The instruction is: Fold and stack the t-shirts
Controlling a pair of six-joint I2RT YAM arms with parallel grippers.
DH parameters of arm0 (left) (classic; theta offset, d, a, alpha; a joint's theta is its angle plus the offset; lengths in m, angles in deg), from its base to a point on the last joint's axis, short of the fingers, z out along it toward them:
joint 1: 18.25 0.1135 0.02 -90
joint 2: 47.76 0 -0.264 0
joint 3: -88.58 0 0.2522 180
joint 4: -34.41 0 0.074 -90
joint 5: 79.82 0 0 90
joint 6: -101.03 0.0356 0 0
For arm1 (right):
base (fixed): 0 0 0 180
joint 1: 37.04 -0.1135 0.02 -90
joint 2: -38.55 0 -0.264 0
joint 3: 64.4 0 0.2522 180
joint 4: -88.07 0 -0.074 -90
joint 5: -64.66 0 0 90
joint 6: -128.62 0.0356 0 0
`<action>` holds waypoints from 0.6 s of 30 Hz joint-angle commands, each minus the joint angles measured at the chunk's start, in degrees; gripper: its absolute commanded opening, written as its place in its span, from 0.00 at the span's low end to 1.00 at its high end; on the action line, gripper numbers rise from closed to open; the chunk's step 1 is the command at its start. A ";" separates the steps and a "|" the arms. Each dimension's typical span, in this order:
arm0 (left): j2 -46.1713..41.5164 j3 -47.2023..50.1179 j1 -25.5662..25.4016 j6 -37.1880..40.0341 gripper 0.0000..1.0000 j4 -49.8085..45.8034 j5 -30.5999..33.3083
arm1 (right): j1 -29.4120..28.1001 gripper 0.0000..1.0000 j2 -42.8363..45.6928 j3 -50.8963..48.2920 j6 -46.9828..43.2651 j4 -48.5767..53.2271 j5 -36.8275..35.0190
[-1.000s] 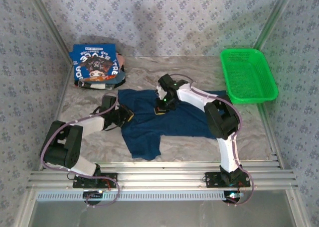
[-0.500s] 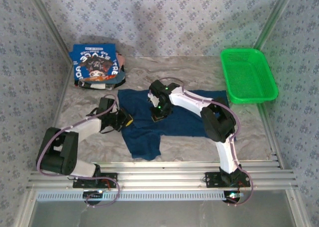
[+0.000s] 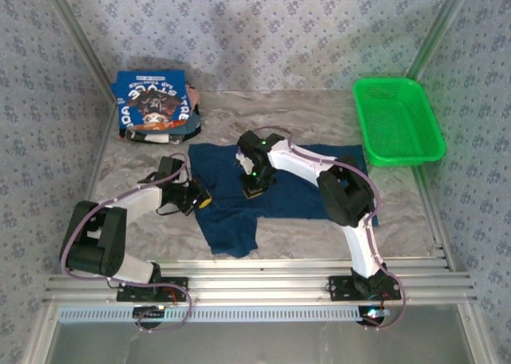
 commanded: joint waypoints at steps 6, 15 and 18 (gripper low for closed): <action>2.59 -4.10 0.27 3.61 0.03 -8.96 5.92 | -0.09 0.18 -2.71 0.54 -0.44 7.54 -2.49; -1.78 -9.83 -0.04 5.17 0.44 -11.00 4.67 | 0.26 0.26 0.46 -1.48 0.65 7.68 -5.49; -3.12 -15.69 0.14 6.13 0.51 -15.21 7.99 | 0.94 0.31 3.78 -2.15 1.47 7.25 -8.36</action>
